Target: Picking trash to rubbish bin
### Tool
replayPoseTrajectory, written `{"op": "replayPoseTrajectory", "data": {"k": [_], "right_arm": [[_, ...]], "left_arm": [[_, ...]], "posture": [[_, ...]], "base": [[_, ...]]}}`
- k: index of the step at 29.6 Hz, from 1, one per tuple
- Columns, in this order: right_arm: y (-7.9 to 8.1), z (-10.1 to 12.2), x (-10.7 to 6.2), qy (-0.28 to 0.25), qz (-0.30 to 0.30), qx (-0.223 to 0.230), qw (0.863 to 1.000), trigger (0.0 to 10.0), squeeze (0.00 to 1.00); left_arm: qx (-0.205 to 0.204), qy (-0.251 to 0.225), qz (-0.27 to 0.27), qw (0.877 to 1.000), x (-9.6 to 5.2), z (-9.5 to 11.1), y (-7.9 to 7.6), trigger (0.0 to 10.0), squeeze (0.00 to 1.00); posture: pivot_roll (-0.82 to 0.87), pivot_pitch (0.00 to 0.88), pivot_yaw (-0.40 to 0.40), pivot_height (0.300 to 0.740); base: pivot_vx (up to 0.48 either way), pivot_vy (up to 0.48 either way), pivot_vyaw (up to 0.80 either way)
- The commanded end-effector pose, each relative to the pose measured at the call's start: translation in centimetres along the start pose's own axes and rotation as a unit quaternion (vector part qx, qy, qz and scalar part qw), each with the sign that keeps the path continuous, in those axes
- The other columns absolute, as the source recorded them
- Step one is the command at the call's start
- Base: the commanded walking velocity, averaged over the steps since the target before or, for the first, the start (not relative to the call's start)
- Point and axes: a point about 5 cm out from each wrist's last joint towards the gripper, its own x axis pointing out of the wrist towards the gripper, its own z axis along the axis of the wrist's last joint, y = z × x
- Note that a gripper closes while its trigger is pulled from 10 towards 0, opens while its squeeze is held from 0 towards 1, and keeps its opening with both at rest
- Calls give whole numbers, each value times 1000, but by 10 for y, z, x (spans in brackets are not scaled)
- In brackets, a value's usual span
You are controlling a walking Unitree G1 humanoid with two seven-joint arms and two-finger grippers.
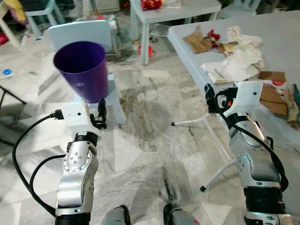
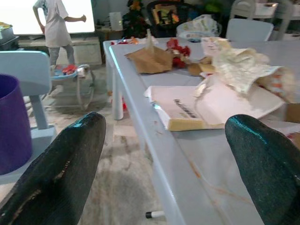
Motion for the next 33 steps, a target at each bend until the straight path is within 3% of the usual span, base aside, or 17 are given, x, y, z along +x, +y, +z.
{"op": "replayPoseTrajectory", "data": {"k": [1, 19, 33], "right_arm": [[1, 0, 2, 0, 2, 1, 1000, 10000, 0], [5, 1, 4, -6, 7, 4, 1000, 10000, 0], [6, 1, 5, -8, 10, 3, 1000, 10000, 0]], "left_arm": [[2, 8, 0, 1000, 0, -3, 2, 10000, 0], [3, 13, 3, 1000, -2, -5, 3, 10000, 0], [6, 20, 3, 1000, -2, -7, 3, 10000, 0]], "posture": [[81, 179, -30, 740], [81, 183, -31, 740], [79, 186, -33, 740]], "base": [[285, 0, -781], [348, 0, -782], [319, 0, -92]]}}
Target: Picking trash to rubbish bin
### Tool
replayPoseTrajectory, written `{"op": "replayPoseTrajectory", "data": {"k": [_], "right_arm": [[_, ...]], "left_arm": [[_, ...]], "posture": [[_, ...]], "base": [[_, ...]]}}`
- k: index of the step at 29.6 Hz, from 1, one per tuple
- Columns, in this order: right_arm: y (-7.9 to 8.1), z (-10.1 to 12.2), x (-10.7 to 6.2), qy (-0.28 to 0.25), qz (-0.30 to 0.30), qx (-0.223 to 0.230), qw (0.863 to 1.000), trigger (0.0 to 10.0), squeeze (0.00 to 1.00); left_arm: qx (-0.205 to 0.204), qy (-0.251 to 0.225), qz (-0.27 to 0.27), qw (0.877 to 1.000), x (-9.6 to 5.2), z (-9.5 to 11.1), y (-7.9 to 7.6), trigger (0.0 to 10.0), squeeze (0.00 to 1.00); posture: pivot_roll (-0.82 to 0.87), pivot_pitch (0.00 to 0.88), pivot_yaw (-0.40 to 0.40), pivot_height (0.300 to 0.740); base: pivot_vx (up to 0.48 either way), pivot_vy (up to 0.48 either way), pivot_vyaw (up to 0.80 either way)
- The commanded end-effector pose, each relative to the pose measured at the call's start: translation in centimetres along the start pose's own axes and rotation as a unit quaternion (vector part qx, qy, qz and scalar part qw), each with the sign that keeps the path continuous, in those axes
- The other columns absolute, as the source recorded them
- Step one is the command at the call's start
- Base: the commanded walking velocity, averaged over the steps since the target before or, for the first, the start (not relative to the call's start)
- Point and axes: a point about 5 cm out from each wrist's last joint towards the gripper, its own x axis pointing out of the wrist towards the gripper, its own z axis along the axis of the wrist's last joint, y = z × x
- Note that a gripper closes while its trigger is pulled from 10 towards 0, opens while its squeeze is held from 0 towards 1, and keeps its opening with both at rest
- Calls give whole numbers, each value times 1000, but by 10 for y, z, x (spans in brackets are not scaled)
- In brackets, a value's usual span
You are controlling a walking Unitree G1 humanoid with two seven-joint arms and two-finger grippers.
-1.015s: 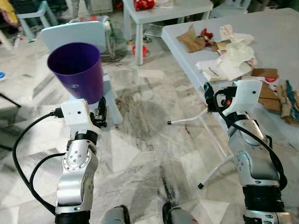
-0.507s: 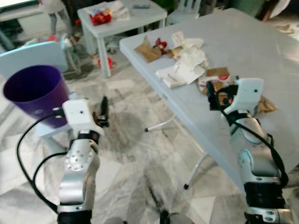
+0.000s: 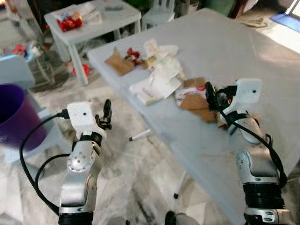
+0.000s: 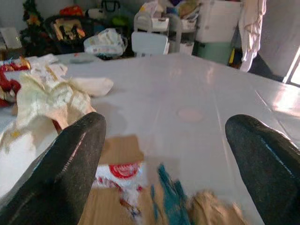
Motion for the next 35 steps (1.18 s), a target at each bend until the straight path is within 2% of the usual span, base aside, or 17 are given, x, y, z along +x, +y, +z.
{"op": "replayPoseTrajectory", "data": {"k": [1, 8, 11, 13, 17, 26, 32, 35], "right_arm": [[6, 1, 0, -4, 11, 3, 1000, 10000, 0], [7, 0, 0, 2, 19, -3, 1000, 10000, 0], [2, -4, -1, 29, 20, -19, 999, 10000, 0], [-4, -6, -1, 43, 10, -19, 999, 10000, 0], [-8, -4, -1, 45, 9, -31, 998, 10000, 0], [-16, -6, -7, 92, 26, -48, 994, 10000, 0], [-14, -11, -9, 111, 36, -40, 992, 10000, 0], [-5, -14, -12, 127, 62, -34, 989, 10000, 0]], "left_arm": [[3, 8, 10, 1000, -2, -3, 5, 10000, 0], [-1, 18, 12, 1000, -1, -6, 4, 10000, 0], [-1, 25, 8, 1000, 0, -7, 5, 10000, 0], [-2, 34, -1, 999, 2, -9, 5, 10000, 0], [-4, 42, -26, 999, 7, -9, 2, 10000, 0], [-9, 55, -67, 996, 13, -10, -10, 10000, 0], [-15, 57, -84, 995, 14, -10, -18, 10000, 0], [-19, 60, -91, 994, 11, -12, -21, 10000, 0]], "posture": [[79, 186, -33, 740], [79, 186, -33, 740], [77, 189, -32, 740], [73, 191, -31, 740], [68, 193, -28, 740], [55, 203, -22, 740], [50, 208, -20, 740], [50, 214, -21, 740]], "base": [[300, 0, 0], [0, 0, 0], [0, 0, 0], [0, 0, 0], [0, 0, 0], [0, 0, 0], [0, 0, 0], [0, 0, 0]]}}
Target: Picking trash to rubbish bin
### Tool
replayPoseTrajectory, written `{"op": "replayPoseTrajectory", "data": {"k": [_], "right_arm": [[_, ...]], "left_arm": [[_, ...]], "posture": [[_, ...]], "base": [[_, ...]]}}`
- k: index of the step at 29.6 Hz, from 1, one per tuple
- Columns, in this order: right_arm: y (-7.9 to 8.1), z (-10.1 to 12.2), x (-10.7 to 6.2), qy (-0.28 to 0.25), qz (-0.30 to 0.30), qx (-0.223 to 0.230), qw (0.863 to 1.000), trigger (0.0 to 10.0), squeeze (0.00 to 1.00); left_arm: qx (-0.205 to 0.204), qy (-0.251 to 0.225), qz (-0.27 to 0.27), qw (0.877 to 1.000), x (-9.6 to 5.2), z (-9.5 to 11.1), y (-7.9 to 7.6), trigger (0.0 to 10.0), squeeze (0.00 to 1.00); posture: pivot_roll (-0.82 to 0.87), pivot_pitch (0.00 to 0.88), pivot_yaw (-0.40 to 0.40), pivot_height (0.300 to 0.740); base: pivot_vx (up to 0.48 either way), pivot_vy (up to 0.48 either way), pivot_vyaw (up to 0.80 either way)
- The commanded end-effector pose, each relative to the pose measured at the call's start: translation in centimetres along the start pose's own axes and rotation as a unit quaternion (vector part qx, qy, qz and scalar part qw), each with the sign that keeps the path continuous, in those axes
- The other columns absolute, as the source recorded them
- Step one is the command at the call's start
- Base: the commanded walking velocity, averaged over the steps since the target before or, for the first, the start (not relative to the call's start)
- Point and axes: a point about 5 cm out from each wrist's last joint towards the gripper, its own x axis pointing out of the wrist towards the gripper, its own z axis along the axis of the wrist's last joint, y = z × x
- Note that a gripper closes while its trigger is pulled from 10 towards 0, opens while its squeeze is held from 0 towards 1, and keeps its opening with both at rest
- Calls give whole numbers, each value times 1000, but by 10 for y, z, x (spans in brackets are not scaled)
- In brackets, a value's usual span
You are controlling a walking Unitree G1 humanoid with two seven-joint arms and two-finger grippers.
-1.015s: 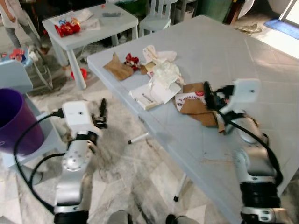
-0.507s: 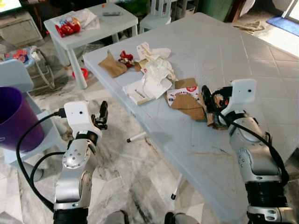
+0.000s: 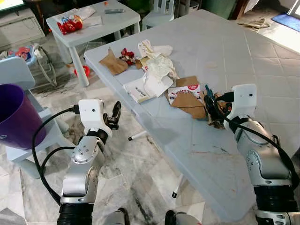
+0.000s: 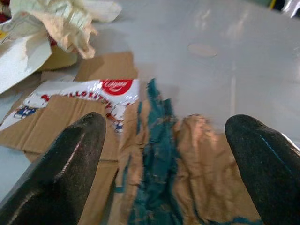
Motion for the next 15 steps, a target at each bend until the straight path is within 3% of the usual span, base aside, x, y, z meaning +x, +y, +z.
{"op": "replayPoseTrajectory", "data": {"k": [1, 8, 10, 15], "right_arm": [[6, -2, -3, 11, 20, 1, 1000, 10000, 0], [12, -16, -6, 50, 45, -30, 997, 10000, 0], [6, -19, -6, 56, 14, -55, 997, 10000, 0], [3, -18, -6, 58, 8, -62, 996, 10000, 0]], "left_arm": [[-3, 5, -8, 1000, -1, -1, -3, 10000, 0], [-7, 10, -13, 1000, -4, -4, -6, 10000, 0], [-7, 12, -14, 1000, -5, -4, -7, 10000, 0], [-7, 14, -16, 1000, -5, -5, -7, 10000, 0]], "posture": [[51, 215, -23, 740], [51, 221, -28, 740], [51, 221, -29, 740], [49, 218, -30, 740]], "base": [[0, 0, 0], [0, 0, 0], [0, 0, 0], [0, 0, 0]]}}
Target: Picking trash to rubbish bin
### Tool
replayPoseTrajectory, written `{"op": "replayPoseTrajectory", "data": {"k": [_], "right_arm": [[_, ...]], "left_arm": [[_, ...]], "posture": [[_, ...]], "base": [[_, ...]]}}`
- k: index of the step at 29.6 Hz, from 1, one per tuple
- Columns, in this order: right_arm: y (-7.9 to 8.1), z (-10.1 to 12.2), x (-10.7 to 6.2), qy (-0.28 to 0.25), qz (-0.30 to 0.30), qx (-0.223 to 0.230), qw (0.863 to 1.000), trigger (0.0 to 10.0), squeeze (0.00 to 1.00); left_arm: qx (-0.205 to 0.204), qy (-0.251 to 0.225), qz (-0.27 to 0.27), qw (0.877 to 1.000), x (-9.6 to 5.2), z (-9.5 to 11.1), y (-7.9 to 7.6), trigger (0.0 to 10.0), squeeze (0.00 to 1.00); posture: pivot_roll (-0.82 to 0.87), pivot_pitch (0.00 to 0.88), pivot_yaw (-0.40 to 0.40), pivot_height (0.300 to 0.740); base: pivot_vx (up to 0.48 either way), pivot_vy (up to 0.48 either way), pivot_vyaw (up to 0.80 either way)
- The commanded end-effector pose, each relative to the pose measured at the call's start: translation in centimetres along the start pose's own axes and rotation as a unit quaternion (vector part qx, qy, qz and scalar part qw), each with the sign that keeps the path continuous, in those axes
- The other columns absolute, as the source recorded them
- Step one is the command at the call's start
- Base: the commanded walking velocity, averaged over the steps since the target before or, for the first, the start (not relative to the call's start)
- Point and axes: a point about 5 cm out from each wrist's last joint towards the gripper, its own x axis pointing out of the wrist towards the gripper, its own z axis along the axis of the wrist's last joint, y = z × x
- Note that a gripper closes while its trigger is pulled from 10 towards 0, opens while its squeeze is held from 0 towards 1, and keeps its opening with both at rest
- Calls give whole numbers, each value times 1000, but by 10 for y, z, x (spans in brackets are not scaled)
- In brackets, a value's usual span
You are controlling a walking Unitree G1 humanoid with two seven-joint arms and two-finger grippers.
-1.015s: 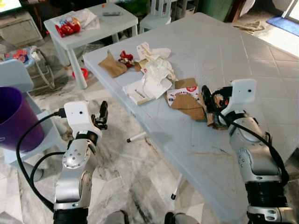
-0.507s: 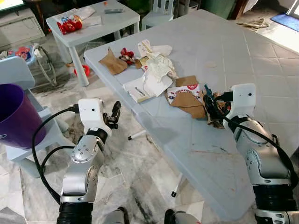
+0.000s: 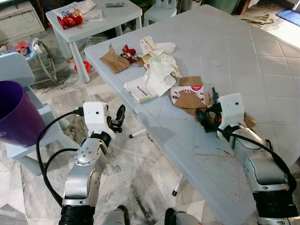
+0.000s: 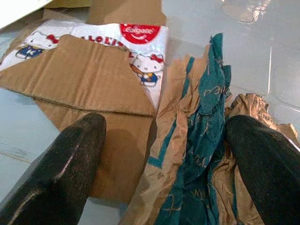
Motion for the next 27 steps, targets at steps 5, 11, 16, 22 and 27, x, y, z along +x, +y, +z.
{"op": "replayPoseTrajectory", "data": {"k": [5, 11, 16, 22, 27], "right_arm": [[0, -6, -1, 18, 3, 0, 1000, 0, 0], [8, -8, -2, 20, 21, 20, 999, 0, 0], [14, -8, -3, 18, 37, 32, 999, 0, 0], [22, -5, -4, 10, 62, 54, 997, 0, 0], [26, -4, -6, 6, 75, 58, 995, 0, 0]], "left_arm": [[2, -2, -11, 1000, -2, 1, -4, 10000, 0], [2, -2, -9, 1000, -2, 1, -4, 10000, 0], [2, -2, -9, 1000, -2, 1, -4, 10000, 0], [2, -3, -6, 1000, -1, 2, -4, 10000, 0], [0, -2, -7, 1000, -1, 1, -5, 10000, 0]], "posture": [[50, 215, -33, 740], [51, 213, -36, 740], [52, 213, -36, 740], [48, 215, -36, 740], [45, 215, -35, 740]], "base": [[0, 0, 0], [0, 0, 0], [0, 0, 0], [0, 0, 0], [0, 0, 0]]}}
